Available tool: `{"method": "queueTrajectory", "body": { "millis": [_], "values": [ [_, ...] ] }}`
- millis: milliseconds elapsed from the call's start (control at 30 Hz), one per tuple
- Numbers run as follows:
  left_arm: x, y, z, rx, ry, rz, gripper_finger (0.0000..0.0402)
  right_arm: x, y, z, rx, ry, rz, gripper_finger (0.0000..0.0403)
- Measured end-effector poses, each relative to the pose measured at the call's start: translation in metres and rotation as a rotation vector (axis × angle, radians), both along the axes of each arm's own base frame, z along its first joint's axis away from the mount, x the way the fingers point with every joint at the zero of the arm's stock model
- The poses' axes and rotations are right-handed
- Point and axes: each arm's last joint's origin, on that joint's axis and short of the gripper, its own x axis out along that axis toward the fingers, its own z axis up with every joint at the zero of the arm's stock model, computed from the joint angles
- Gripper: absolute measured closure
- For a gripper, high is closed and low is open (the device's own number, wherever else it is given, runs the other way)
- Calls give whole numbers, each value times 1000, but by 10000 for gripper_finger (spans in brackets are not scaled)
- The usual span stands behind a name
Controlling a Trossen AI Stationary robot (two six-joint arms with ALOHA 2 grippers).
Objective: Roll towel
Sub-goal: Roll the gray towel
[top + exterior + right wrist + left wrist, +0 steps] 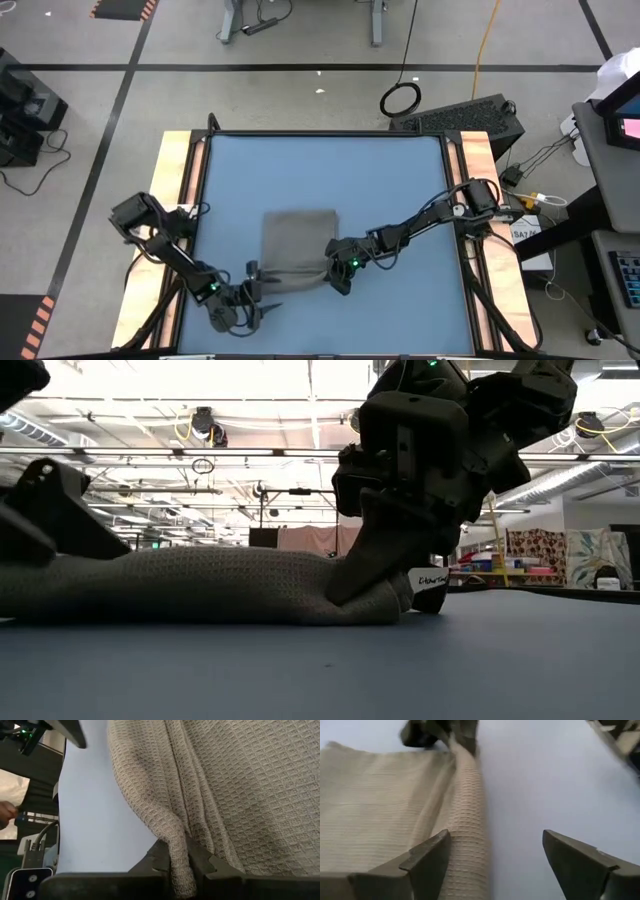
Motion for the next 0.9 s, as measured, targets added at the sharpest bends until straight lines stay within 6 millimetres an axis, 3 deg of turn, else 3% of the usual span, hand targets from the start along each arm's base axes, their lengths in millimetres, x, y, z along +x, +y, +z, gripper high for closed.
{"method": "queueTrajectory", "body": {
  "millis": [167, 300, 467, 700, 900],
  "values": [
    [2, 4, -11, 24, 60, 5, 84, 0, 0, 0, 3, 0, -3, 386],
    [5, 9, -19, -10, 105, 25, 117, 0, 0, 0, 10, -1, 0, 386],
    [10, 14, -19, -53, 106, 71, 198, 0, 0, 0, 16, 1, 13, 385],
    [17, 21, -4, -270, 148, 103, 377, -4, 4, 7, -18, -33, 149, 375],
    [26, 32, 20, -491, 150, 124, 382, -17, 21, 42, -252, -185, 308, 322]
  ]
}}
